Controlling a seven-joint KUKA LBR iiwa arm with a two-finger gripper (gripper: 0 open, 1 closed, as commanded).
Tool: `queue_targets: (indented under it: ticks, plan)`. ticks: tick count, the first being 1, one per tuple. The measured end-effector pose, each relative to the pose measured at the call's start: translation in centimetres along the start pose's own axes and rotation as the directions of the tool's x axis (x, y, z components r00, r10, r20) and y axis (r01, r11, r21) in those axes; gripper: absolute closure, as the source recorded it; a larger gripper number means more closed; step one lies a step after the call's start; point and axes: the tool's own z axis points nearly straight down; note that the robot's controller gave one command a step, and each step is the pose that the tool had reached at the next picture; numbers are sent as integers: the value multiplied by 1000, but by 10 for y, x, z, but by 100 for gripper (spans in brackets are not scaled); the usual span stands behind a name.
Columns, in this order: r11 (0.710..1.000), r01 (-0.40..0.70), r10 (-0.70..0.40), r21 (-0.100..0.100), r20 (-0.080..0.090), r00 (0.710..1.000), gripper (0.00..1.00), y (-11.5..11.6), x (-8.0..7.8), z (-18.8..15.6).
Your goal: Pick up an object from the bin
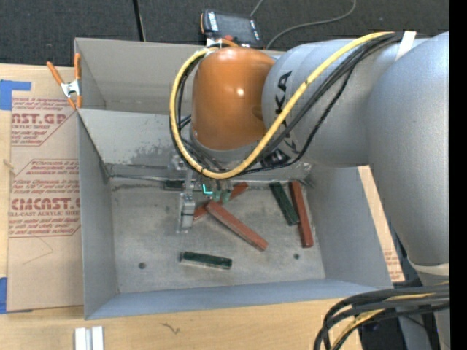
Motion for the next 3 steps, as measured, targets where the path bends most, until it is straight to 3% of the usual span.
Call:
queue_targets:
  ticks: [1,2,3]
  plan:
    - [993,114,-114,3,0,993,0,-62,24,103]
    - [929,370,-370,6,8,929,0,-136,-22,107]
    - [652,758,-758,7,11,652,0,-82,-16,31]
